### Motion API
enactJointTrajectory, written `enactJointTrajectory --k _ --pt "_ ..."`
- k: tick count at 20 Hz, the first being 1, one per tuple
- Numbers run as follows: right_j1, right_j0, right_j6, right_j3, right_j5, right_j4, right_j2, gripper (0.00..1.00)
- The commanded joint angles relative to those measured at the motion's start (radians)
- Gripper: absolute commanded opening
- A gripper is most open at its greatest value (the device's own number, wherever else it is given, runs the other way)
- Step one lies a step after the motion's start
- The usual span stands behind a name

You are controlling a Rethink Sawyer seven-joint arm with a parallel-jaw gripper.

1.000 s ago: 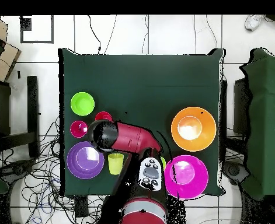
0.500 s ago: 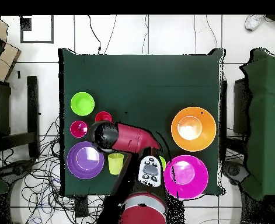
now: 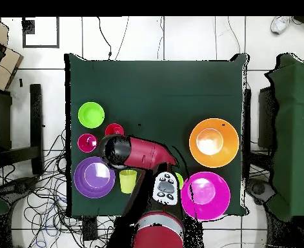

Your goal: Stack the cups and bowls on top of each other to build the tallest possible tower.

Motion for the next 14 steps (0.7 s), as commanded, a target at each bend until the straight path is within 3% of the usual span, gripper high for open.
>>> enactJointTrajectory --k 1,14 --pt "0.039 0.003 0.105 0.037 -0.079 -0.021 0.102 1.0" --pt "0.046 0.002 0.108 0.051 -0.114 -0.023 0.109 1.0"
